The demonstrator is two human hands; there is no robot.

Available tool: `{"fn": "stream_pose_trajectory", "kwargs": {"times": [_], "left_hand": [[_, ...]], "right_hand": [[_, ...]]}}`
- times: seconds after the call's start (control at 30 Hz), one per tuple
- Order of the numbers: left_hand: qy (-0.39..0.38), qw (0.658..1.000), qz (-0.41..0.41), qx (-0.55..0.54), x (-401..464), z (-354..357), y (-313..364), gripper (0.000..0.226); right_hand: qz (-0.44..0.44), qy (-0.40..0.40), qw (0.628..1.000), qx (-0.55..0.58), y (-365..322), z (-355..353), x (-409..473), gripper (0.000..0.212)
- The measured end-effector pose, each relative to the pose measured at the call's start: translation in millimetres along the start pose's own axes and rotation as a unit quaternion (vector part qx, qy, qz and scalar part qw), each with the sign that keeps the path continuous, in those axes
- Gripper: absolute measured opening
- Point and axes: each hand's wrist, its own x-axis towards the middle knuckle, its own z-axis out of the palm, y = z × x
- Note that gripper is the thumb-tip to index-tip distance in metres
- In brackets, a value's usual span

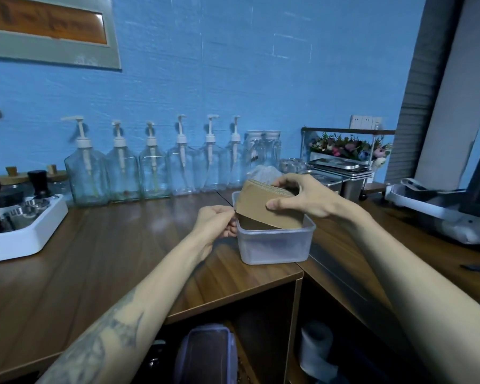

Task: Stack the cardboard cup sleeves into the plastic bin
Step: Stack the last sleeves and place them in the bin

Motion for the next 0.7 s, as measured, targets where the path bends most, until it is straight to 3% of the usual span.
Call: {"fn": "stream_pose_trajectory", "kwargs": {"times": [0.3, 0.5, 0.7], "left_hand": [[-0.013, 0.998, -0.007, -0.056, 8, -14, -7, 0.019], [-0.017, 0.998, 0.049, 0.038, 10, -15, -18, 0.019], [-0.005, 0.995, 0.078, 0.064, 12, -16, -26, 0.023]], "right_hand": [[0.030, -0.058, 0.998, -0.001, 11, 5, 2, 0.045], [0.051, -0.098, 0.985, -0.135, 15, 25, 15, 0.067], [0.036, -0.117, 0.970, -0.208, 17, 32, 18, 0.090]]}}
